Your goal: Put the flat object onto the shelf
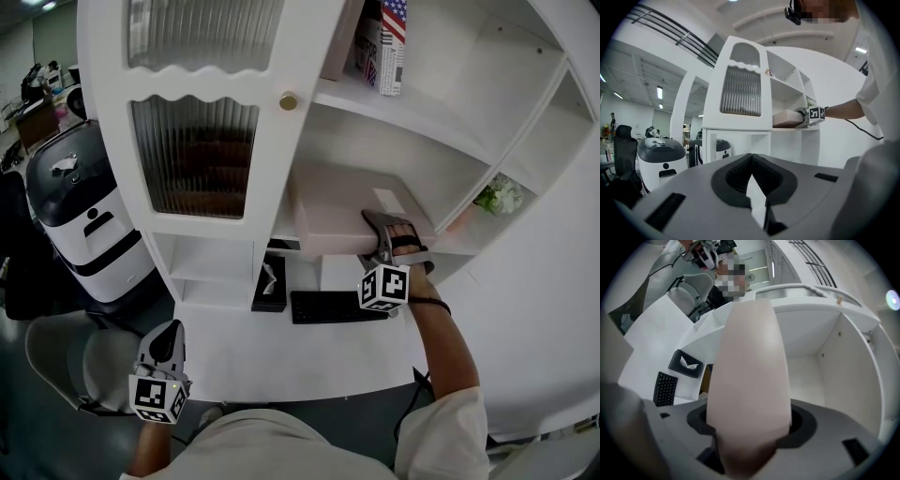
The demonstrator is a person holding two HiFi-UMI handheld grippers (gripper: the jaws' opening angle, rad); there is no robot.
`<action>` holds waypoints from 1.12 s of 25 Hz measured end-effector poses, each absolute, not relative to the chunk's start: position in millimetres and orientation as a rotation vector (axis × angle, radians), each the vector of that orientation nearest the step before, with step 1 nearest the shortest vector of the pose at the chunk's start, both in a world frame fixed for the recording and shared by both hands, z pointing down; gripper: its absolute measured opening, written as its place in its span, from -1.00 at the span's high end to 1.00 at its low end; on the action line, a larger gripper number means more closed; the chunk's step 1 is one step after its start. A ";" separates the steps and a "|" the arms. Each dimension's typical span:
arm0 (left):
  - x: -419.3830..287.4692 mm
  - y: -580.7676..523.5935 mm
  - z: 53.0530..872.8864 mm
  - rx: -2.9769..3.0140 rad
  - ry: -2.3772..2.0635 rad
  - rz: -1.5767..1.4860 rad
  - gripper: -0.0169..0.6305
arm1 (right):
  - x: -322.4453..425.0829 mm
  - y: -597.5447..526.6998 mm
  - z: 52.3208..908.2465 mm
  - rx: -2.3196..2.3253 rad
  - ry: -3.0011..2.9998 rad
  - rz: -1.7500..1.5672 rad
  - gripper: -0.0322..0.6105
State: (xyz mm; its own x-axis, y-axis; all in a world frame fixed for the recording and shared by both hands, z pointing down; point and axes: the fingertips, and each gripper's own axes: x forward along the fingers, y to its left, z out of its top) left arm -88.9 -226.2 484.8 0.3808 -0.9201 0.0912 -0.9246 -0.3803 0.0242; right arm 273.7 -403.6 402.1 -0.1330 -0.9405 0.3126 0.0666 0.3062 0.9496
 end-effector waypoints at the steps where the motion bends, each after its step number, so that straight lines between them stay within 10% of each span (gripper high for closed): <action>1: -89.1 -226.6 485.2 2.549 -1.708 0.097 0.94 | 272.9 -405.0 401.9 0.867 -1.414 -1.086 -0.13; 28: -95.2 -234.9 492.6 2.501 -1.744 0.114 0.94 | 260.0 -412.0 427.1 0.530 -1.690 -0.687 -0.47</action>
